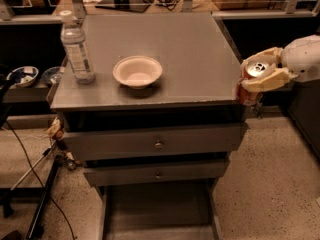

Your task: Pick coke can from bottom drawer and place on counter

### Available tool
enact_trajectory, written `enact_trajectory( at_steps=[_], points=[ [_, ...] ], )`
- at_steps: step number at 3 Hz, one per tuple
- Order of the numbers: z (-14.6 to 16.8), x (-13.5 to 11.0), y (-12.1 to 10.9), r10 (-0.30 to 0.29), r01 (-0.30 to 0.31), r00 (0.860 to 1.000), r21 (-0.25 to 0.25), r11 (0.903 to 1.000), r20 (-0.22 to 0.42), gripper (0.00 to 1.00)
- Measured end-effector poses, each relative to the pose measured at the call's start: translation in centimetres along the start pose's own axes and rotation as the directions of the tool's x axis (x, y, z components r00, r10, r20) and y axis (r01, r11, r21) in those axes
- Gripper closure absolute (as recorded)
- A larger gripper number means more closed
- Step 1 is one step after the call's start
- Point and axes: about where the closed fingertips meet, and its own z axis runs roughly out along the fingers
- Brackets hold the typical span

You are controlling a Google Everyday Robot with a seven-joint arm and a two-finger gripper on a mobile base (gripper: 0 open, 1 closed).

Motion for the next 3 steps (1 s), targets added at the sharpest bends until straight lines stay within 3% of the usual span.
enact_trajectory(
  at_steps=[1, 2, 3],
  points=[
    [0.4, -0.91, -2.49, 0.026, -0.023, 0.999, -0.089, 0.9958, 0.042, 1.0],
    [-0.57, -1.8, -3.25, 0.003, -0.001, 0.999, -0.052, 0.9987, 0.05, 1.0],
    [-0.38, -1.75, -3.24, 0.005, -0.002, 0.999, -0.054, 0.9985, 0.051, 1.0]
  ],
)
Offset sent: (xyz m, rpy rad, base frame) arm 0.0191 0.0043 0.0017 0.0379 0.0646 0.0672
